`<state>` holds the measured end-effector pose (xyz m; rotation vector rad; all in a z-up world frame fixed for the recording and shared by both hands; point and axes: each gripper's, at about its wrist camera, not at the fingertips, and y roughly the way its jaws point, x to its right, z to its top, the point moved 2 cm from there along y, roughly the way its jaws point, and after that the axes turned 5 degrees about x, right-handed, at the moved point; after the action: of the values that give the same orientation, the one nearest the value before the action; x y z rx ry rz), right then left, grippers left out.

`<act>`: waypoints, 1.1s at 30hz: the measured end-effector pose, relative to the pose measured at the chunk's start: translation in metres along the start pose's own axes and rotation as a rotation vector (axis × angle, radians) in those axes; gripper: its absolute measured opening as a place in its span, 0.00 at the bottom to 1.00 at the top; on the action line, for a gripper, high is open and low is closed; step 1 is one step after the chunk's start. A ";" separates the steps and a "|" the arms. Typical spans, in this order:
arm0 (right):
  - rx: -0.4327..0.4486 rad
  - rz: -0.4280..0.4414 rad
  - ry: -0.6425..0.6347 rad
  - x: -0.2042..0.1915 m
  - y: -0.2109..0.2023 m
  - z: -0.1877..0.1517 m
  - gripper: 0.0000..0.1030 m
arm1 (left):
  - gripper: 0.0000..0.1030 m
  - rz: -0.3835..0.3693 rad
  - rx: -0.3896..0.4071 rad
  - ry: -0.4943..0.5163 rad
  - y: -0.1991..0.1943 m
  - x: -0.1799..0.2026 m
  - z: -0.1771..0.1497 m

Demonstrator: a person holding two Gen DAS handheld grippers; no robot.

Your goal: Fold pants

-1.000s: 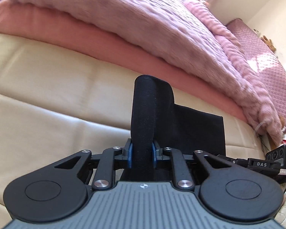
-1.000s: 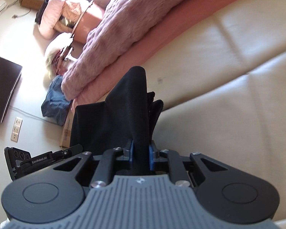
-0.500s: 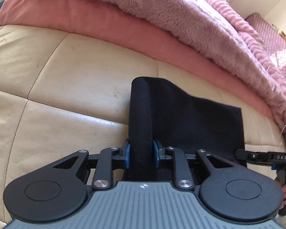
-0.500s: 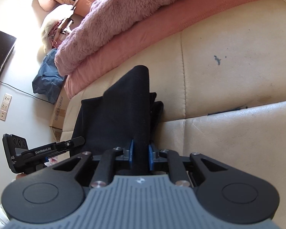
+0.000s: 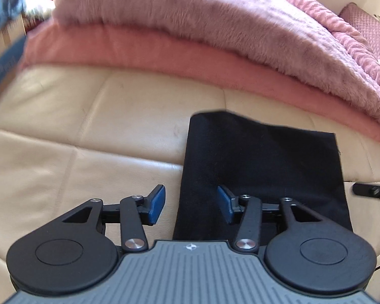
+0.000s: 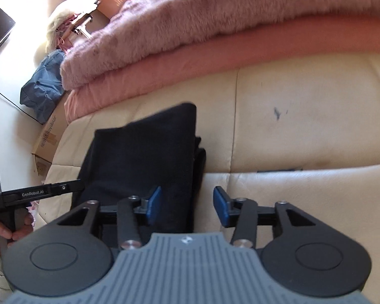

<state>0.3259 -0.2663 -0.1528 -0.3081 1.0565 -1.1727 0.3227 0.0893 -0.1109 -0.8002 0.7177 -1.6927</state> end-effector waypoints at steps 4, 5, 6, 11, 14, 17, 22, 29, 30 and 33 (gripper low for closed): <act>0.118 -0.043 -0.146 -0.032 -0.051 -0.001 0.57 | 0.54 0.048 0.127 0.051 -0.051 0.016 0.001; 0.150 -0.052 -0.180 -0.040 -0.063 -0.002 0.59 | 0.55 0.061 0.163 0.069 -0.065 0.022 0.002; 0.182 -0.061 -0.211 -0.050 -0.077 -0.004 0.61 | 0.55 0.075 0.195 0.089 -0.078 0.028 0.001; 0.311 -0.100 -0.317 -0.091 -0.136 -0.022 0.75 | 0.60 0.139 0.331 0.156 -0.141 0.057 -0.006; 0.377 -0.127 -0.357 -0.111 -0.169 -0.038 0.79 | 0.71 0.173 0.423 0.167 -0.173 0.075 -0.018; 0.433 -0.127 -0.377 -0.125 -0.198 -0.057 0.79 | 0.75 0.207 0.486 0.159 -0.199 0.091 -0.032; 0.529 -0.164 -0.393 -0.142 -0.234 -0.093 0.79 | 0.81 0.236 0.586 0.120 -0.230 0.111 -0.055; 0.669 -0.192 -0.436 -0.152 -0.273 -0.141 0.80 | 0.89 0.246 0.668 0.098 -0.251 0.131 -0.092; 0.669 -0.190 -0.439 -0.152 -0.274 -0.147 0.80 | 0.89 0.247 0.662 0.100 -0.251 0.133 -0.097; 0.641 -0.186 -0.423 -0.150 -0.271 -0.162 0.80 | 0.90 0.249 0.623 0.117 -0.246 0.140 -0.112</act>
<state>0.0337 -0.1992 0.0268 -0.1355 0.2580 -1.4668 0.0676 0.0200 0.0389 -0.1680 0.3117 -1.6089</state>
